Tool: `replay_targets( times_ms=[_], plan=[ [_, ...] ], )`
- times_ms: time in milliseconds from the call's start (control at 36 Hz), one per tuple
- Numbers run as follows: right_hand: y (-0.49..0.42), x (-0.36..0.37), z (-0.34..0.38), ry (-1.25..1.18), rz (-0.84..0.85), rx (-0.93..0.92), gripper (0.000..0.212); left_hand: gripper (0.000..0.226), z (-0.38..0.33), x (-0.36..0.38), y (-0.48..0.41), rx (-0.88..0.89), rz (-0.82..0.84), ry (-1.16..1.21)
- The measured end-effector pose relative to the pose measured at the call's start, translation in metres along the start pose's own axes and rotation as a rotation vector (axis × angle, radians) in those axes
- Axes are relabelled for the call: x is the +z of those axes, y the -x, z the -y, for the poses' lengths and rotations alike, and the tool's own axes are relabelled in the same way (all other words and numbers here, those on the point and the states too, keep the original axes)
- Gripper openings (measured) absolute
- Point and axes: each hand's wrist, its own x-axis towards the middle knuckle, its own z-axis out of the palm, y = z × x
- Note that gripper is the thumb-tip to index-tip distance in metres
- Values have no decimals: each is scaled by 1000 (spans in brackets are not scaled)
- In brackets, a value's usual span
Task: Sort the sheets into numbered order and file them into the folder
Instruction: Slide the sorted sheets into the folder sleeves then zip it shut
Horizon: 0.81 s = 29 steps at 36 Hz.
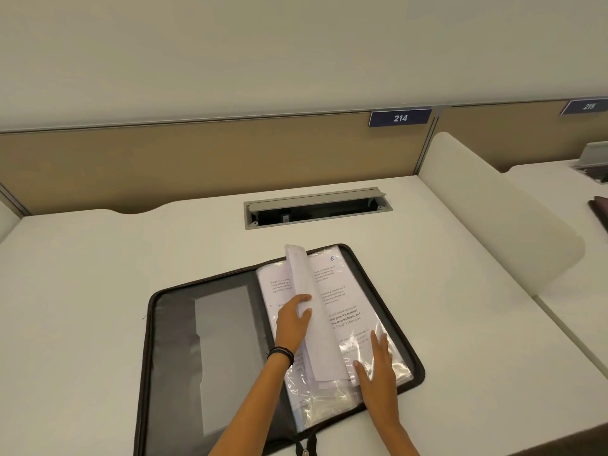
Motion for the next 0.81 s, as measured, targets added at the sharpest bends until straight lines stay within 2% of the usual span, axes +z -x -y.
replay_targets(
  times_ms=[167, 278, 333, 389, 417, 500, 556, 611, 694, 750, 806],
  plan=[
    [3, 1, 17, -125, -1, -61, 65, 18, -6, 3, 0, -31, -18, 36],
    [9, 2, 31, -262, 89, -113, 45, 41, -17, 2, 4, -84, -44, 100],
    [10, -3, 41, -333, 83, -119, 31, 32, -20, 1, 5, -80, -23, 99],
    [8, -8, 49, -449, -3, -67, 24, 14, -17, 0, 2, -58, 0, 39],
    [7, -10, 51, -498, -66, -29, 23, 16, -14, 0, 2, -47, 10, 21],
    [2, -16, 42, -477, -279, 5, 27, 32, -9, -1, 3, -58, 2, 4],
    [-1, -20, 31, -343, -331, -15, 31, 42, -10, -3, 5, -50, -14, 20],
    [-4, -21, 18, -214, -276, 31, 39, 57, -9, -4, 5, -25, -22, 56],
    [-3, -16, 4, -108, -123, 92, 69, 71, -8, -5, 4, -13, -4, 58],
    [-1, -13, 0, -39, -75, 22, 74, 66, -7, -3, 2, -1, 6, 40],
    [-1, -11, 0, -26, -45, -11, 74, 49, -6, -2, 1, 4, 5, 11]
  ],
)
